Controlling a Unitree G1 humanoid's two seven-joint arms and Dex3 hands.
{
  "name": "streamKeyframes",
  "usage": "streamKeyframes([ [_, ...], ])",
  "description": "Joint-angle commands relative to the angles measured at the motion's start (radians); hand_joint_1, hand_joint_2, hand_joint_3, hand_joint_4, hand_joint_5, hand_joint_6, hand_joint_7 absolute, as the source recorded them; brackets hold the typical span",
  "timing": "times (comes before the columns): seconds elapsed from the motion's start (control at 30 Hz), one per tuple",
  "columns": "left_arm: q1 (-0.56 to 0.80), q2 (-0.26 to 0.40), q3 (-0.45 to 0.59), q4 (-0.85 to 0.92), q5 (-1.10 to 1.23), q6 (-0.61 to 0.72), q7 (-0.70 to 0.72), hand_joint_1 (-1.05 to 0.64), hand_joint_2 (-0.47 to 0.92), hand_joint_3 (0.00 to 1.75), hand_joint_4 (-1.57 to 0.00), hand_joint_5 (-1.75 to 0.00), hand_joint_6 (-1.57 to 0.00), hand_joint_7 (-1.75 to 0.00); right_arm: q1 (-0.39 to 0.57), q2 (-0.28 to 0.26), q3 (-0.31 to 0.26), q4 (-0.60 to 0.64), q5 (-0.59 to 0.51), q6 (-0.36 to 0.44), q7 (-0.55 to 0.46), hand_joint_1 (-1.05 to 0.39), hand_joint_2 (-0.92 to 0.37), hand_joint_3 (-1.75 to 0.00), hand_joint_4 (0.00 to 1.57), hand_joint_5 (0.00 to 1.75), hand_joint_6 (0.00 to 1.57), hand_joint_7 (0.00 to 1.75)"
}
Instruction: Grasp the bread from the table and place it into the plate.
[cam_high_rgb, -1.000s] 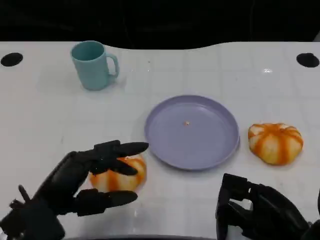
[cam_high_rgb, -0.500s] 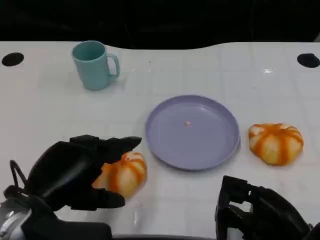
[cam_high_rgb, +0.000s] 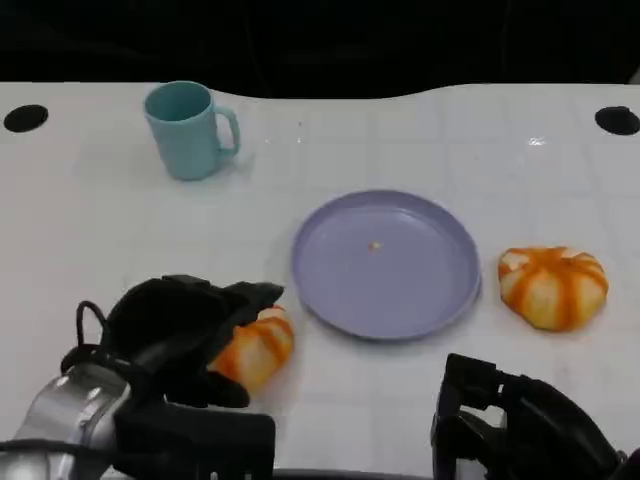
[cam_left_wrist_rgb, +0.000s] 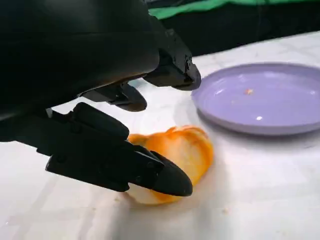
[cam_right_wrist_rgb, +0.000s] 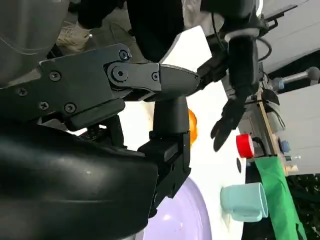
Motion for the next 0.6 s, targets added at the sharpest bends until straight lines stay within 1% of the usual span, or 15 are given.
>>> streamKeyframes([
  [0.03, -0.066, 0.004, -0.047, 0.099, 0.008, 0.04, 0.002, -0.68, 0.89, 0.0, -0.49, -0.1, -0.33, 0.0, 0.007, -0.006, 0.001, -0.014, 0.004, 0.0, -0.004, -0.49, -0.92, -0.41, 0.61, 1.75, 0.45, 1.69],
  [0.17, -0.119, -0.005, -0.091, 0.187, 0.009, 0.077, -0.001, -0.66, 0.89, 0.01, -0.48, -0.08, -0.36, -0.01, 0.013, -0.004, 0.005, -0.031, 0.008, 0.016, -0.013, -0.51, -0.92, -0.4, 0.62, 1.75, 0.45, 1.69],
  [0.3, -0.164, -0.018, -0.133, 0.282, 0.014, 0.096, 0.029, -0.64, 0.91, 0.01, -0.51, -0.1, -0.39, -0.02, 0.015, -0.004, 0.007, -0.039, 0.015, 0.024, -0.012, -0.5, -0.92, -0.4, 0.61, 1.75, 0.44, 1.69],
  [0.5, -0.223, -0.038, -0.182, 0.407, 0.0, 0.123, 0.036, -0.58, 0.92, 0.06, -0.59, -0.14, -0.44, -0.03, 0.024, -0.006, 0.011, -0.053, 0.011, 0.024, -0.018, -0.49, -0.92, -0.42, 0.61, 1.75, 0.44, 1.68],
  [0.57, -0.231, -0.033, -0.185, 0.427, -0.016, 0.111, 0.046, -0.53, 0.92, 0.06, -0.67, -0.19, -0.5, -0.05, 0.028, -0.006, 0.011, -0.064, 0.014, 0.04, -0.025, -0.49, -0.92, -0.41, 0.6, 1.75, 0.44, 1.68],
  [0.6, -0.233, -0.028, -0.184, 0.435, -0.029, 0.095, 0.057, -0.49, 0.92, 0.06, -0.63, -0.54, -0.6, -0.07, 0.029, -0.006, 0.011, -0.069, 0.015, 0.046, -0.029, -0.49, -0.92, -0.41, 0.59, 1.75, 0.44, 1.68],
])
